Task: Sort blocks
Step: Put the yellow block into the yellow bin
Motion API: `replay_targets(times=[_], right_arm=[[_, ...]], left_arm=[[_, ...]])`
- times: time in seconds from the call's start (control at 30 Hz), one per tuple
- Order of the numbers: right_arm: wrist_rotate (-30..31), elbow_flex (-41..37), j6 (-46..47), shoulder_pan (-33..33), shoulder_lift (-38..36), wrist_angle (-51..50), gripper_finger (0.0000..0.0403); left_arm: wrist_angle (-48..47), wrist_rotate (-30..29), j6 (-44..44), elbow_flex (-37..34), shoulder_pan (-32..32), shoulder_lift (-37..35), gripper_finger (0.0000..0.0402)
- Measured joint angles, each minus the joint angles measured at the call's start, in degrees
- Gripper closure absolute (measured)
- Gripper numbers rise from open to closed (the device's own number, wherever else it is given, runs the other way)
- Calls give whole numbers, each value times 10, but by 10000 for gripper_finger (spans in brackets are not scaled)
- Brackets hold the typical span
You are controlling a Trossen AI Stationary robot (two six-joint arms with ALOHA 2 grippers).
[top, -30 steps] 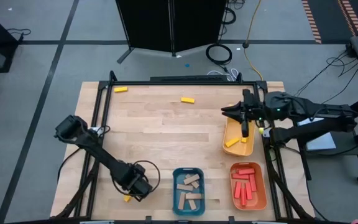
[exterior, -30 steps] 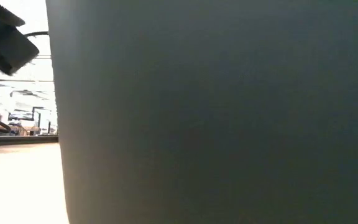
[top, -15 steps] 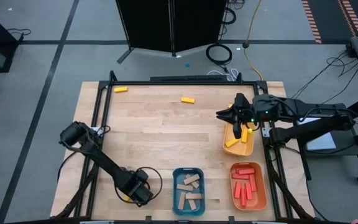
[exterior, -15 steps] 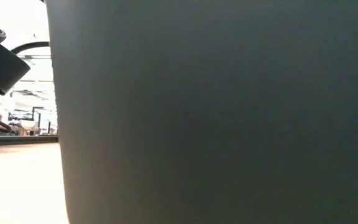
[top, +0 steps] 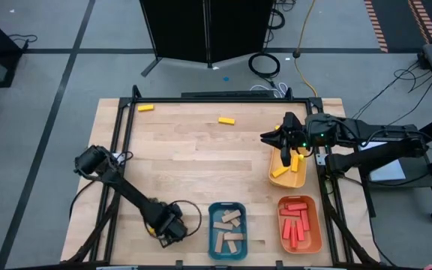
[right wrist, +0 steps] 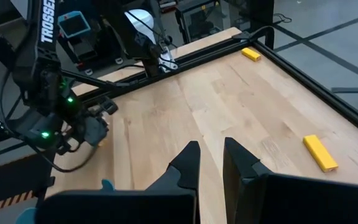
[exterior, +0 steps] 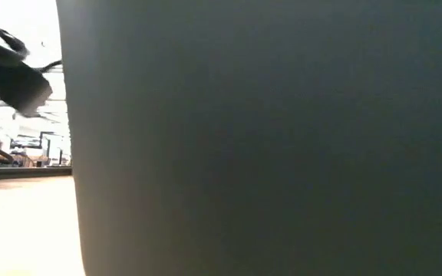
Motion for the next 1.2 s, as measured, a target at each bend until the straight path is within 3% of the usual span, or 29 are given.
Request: replay_targets(times=[0.13,0.27,0.43,0.63,0.8,0.9,1.0,1.2], right_arm=[[0,0,16,0,0,0,403],[-1,0,49,2,-1,-2,403],[-1,0,64,11,-1,-5,403],[8,0,76,19,-1,-4,403],[80,0,63,16,-11,13,403],[107,0,53,9,-21,32,403],[118,0,47,-2,-31,53,403],[168,0,29,-12,-60,90,403]], left_arm=[[-8,-41,51,-2,38,-10,329],[-11,-135,96,-3,95,-33,329],[46,-164,163,-3,172,-51,329],[279,-167,206,-3,258,-52,329],[511,-165,217,7,333,-40,329],[558,-149,232,53,371,-1,329],[556,-92,262,134,397,68,329],[560,-49,262,306,408,194,329]])
